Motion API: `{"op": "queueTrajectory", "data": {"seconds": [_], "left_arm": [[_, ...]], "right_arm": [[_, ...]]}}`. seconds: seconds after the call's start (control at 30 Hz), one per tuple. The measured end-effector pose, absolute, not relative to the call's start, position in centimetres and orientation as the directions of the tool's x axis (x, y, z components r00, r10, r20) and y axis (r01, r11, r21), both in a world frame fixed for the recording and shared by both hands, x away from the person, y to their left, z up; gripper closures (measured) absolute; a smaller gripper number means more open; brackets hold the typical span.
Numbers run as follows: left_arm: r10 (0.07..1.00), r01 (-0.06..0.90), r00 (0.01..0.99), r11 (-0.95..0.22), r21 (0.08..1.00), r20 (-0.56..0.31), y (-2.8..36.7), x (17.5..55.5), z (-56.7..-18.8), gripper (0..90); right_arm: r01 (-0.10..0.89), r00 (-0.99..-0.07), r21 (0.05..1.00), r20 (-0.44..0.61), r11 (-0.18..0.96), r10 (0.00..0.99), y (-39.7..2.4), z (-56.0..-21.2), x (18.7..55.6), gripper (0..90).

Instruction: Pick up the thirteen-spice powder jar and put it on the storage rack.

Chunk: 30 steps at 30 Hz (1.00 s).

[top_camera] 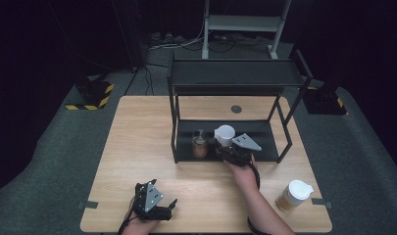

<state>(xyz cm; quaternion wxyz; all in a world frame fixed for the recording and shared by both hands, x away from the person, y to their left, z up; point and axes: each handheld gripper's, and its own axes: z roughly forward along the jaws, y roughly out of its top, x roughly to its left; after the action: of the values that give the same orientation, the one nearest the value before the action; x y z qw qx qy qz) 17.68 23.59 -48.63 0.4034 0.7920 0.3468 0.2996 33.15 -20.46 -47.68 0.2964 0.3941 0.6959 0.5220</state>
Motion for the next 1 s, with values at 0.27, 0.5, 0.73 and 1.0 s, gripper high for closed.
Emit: {"op": "queueTrajectory", "data": {"seconds": [0.27, 0.5, 0.73, 1.0], "left_arm": [[0.79, 0.308, 0.581, -0.436, 0.845, 0.196, 23.56, 17.68, -48.6, 1.1], [0.789, 0.308, 0.581, -0.439, 0.844, 0.198, 23.52, 17.68, -48.6, 1.1], [0.789, 0.307, 0.581, -0.44, 0.844, 0.2, 23.49, 17.67, -48.6, 1.1], [0.789, 0.306, 0.581, -0.441, 0.844, 0.201, 23.48, 17.65, -48.6, 1.1]], "right_arm": [[0.226, -0.519, 0.964, -0.006, 0.144, 0.855, -20.66, -48.04, 33.06, 30.0], [0.219, -0.523, 0.965, -0.007, 0.142, 0.852, -20.82, -48.24, 33.1, 30.0], [0.221, -0.526, 0.964, -0.01, 0.149, 0.851, -20.8, -48.12, 33.17, 29.8], [0.239, -0.518, 0.959, -0.004, 0.15, 0.856, -20.75, -47.67, 33.19, 23.4]]}}
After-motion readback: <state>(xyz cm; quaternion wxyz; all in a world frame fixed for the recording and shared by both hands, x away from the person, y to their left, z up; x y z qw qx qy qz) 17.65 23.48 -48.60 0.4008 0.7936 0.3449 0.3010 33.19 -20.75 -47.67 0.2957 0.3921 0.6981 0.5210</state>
